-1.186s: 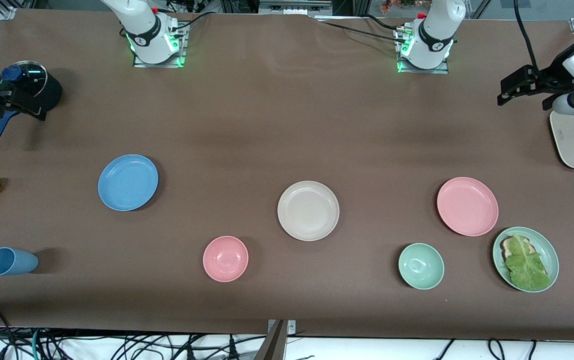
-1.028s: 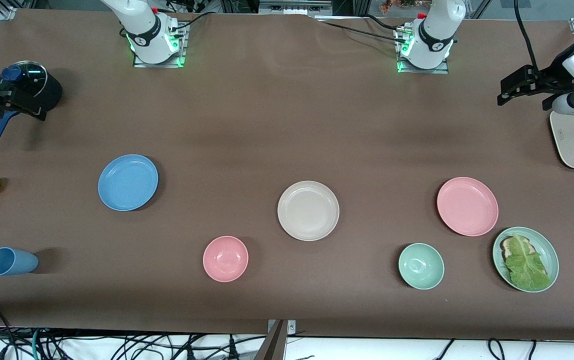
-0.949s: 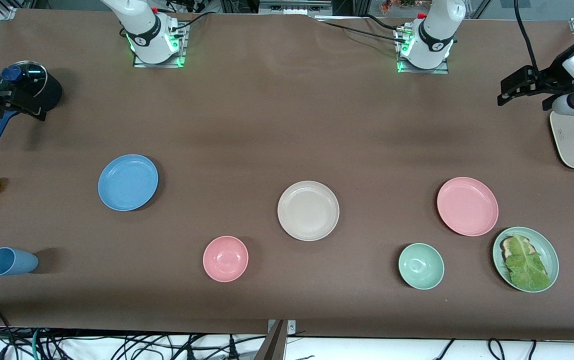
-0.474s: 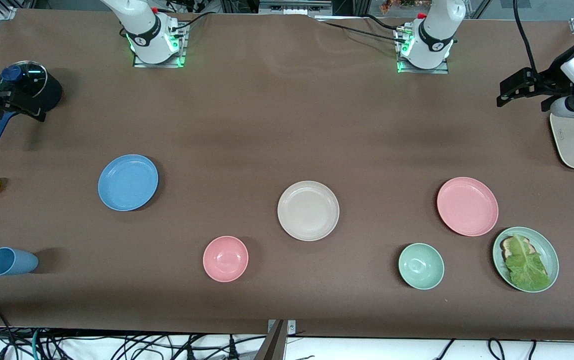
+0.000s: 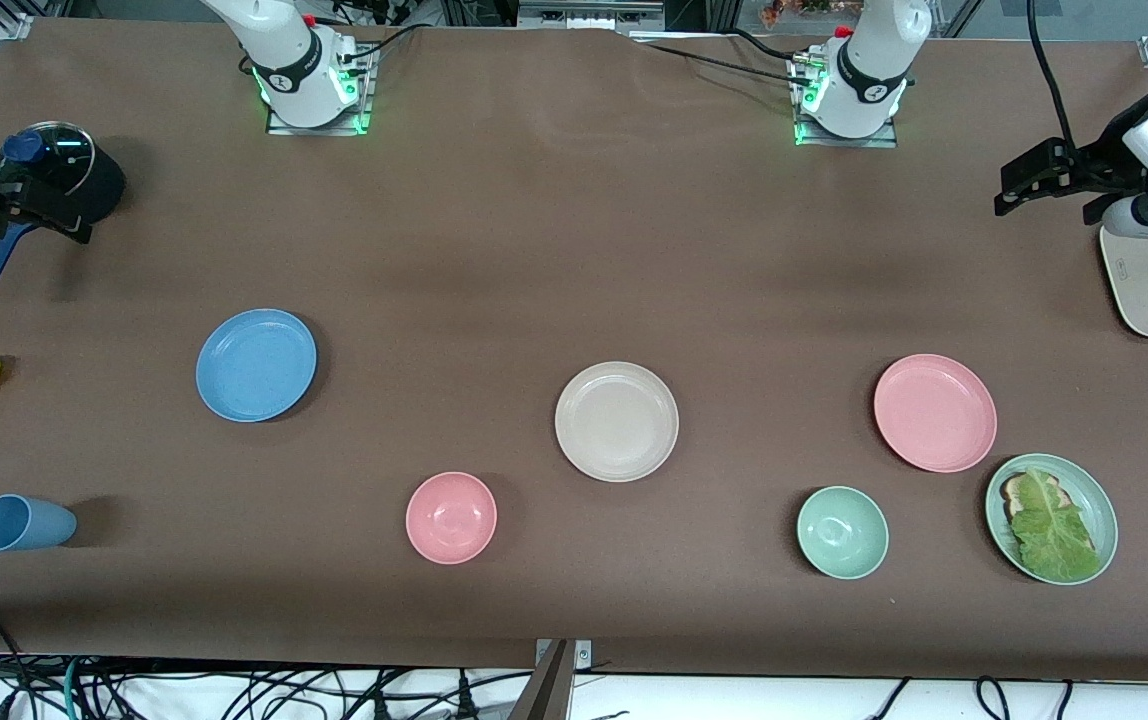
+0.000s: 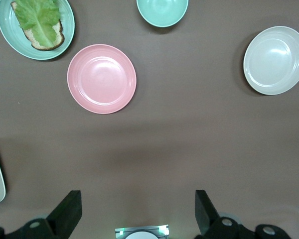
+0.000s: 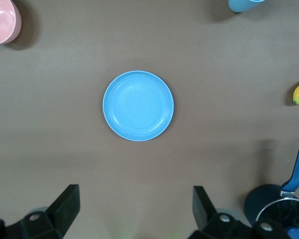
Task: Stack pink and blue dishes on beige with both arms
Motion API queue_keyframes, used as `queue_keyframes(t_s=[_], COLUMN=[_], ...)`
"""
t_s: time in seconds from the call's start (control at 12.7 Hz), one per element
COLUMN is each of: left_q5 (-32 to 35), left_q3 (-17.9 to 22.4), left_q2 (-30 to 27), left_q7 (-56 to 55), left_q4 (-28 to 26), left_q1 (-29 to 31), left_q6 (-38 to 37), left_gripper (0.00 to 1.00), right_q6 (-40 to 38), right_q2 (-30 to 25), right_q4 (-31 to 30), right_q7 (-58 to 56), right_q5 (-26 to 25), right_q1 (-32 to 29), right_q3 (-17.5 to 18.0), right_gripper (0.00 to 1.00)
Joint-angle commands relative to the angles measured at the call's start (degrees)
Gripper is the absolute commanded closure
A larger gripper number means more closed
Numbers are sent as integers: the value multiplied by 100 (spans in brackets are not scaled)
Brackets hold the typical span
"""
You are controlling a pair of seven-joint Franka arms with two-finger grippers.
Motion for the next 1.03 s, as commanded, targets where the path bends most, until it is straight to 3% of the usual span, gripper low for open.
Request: queue_keyframes(t_s=[0.0, 0.55, 0.95], left_q5=[10, 10, 72], left_q3=[-12, -12, -29], left_q2=[252, 1693, 2257], left_q7=[123, 106, 53], left_q4=[95, 297, 297], left_q1=[122, 219, 219], left_q6=[59, 655, 718], left_gripper=[0, 0, 0], right_q6=[-51, -51, -59], right_q2=[3, 3, 3], right_q4=[63, 63, 63], right_q7=[-88, -88, -88], right_q5=[102, 102, 111], right_q1=[-11, -11, -20], right_q3=[-7, -7, -7], right_gripper=[0, 0, 0])
